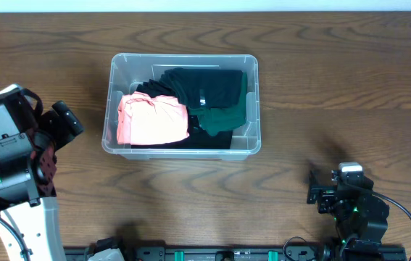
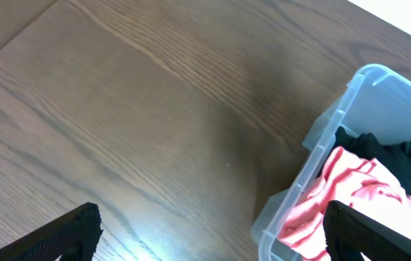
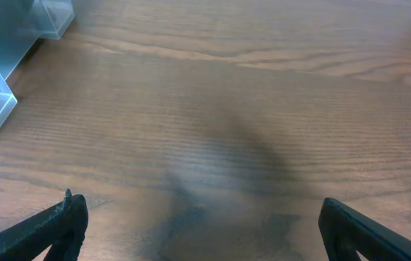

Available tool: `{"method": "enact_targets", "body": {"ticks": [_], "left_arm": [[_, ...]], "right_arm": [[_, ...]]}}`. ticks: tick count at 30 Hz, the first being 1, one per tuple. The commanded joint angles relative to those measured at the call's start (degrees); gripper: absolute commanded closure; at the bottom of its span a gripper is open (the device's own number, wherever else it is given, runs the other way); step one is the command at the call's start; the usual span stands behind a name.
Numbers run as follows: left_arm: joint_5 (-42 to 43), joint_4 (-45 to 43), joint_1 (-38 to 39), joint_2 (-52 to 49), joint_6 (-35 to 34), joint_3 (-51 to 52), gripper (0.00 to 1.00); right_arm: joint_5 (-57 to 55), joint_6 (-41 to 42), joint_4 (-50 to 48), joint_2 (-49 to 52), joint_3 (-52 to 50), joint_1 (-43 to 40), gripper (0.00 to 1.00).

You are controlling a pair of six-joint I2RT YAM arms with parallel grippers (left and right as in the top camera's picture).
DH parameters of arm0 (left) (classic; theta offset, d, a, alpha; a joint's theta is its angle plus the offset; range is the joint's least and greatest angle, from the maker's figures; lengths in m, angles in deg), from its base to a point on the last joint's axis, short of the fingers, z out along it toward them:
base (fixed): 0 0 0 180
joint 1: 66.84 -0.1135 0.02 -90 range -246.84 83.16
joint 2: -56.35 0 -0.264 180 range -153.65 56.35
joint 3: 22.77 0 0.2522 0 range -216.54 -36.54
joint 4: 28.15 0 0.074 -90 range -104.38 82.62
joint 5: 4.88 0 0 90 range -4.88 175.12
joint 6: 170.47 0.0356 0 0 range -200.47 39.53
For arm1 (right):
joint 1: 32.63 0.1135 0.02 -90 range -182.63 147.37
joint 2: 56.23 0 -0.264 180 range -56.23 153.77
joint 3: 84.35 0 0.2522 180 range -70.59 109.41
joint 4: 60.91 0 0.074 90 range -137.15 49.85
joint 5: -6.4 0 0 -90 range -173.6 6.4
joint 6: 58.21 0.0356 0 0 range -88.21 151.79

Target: Pack container

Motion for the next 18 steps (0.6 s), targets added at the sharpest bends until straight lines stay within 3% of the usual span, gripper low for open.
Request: {"method": "enact_targets", "body": {"ticks": [1, 8, 12, 18], "left_arm": [[-4.17, 0.11, 1.33, 2.08, -0.35, 0.09, 0.02], [-3.52, -6.8, 6.82, 10.14, 2.36, 5.62, 0.02], [3.3, -13.29, 8.81, 17.16, 10.71, 12.63, 0.02], [7.23, -15.89, 9.2, 27.87, 12.22, 23.43, 0.02]], "right_arm": [[-0.35, -0.81, 0.0, -0.52, -0.31, -0.44, 0.01], [-0.35, -0.81, 0.0, -0.52, -0.31, -0.44, 0.01], [-0.35, -0.81, 0.0, -0.52, -0.28, -0.44, 0.01], [-0.35, -0.81, 0.0, -0.52, -0.31, -0.44, 0.01]]}}
